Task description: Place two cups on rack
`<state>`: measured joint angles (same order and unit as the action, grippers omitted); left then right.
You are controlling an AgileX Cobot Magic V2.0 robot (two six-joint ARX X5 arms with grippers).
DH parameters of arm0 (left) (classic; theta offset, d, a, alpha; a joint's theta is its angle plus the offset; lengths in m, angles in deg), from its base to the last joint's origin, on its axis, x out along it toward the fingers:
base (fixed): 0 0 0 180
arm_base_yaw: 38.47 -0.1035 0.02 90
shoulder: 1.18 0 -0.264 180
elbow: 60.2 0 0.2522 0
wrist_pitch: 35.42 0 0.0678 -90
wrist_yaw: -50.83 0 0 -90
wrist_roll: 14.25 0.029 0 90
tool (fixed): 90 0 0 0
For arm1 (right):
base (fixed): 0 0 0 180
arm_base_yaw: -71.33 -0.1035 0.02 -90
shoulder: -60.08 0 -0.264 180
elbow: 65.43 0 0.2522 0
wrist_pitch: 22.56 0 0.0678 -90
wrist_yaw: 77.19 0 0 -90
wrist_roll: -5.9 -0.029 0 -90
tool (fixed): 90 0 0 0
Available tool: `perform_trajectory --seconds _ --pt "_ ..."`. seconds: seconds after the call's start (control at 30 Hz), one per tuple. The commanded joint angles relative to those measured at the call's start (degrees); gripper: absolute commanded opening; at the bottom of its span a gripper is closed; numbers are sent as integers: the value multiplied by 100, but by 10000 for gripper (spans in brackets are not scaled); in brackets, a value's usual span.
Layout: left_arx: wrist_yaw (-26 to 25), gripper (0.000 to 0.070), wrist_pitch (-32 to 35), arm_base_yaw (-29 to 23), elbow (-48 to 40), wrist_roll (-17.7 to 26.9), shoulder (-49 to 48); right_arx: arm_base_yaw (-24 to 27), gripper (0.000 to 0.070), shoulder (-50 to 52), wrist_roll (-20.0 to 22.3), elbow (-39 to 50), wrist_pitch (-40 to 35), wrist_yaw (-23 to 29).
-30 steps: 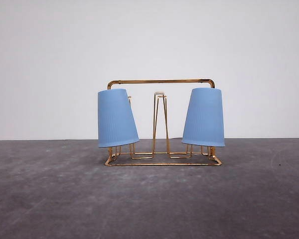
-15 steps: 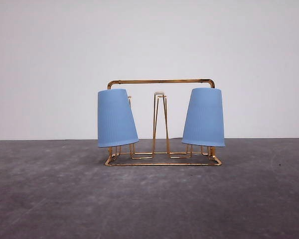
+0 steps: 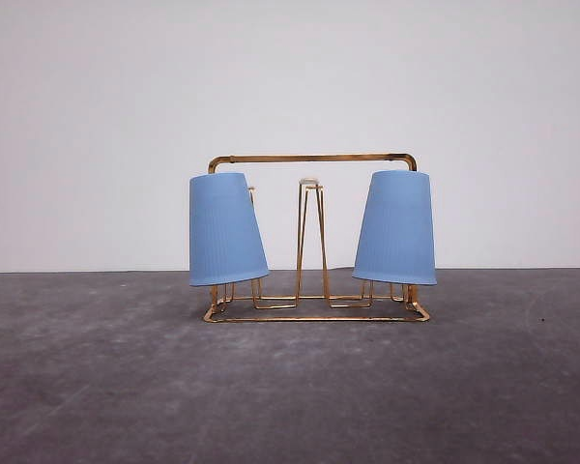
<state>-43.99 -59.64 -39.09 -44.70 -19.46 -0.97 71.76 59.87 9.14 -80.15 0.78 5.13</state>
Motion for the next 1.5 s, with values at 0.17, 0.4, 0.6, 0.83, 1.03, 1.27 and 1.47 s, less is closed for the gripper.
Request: perform_trajectory --seconds 0.17,0.4,0.6,0.83,1.03,1.27,1.47 --pt "-9 15 -28 4 -83 0 -2 -2 14 0 55 26 -61 21" --pt "-9 15 -28 4 -83 0 -2 -2 14 0 55 26 -61 21" --pt "-9 15 -28 4 -83 0 -2 -2 14 0 55 26 -61 21" --pt "-9 15 -28 4 -83 0 -2 -2 14 0 55 26 -61 21" --pt "-9 15 -28 4 -83 0 -2 -2 14 0 55 26 -61 21" --pt "-9 15 -28 4 -83 0 -2 -2 14 0 55 26 -61 21" --pt "-9 15 -28 4 -83 0 -2 -2 14 0 55 26 -61 21"
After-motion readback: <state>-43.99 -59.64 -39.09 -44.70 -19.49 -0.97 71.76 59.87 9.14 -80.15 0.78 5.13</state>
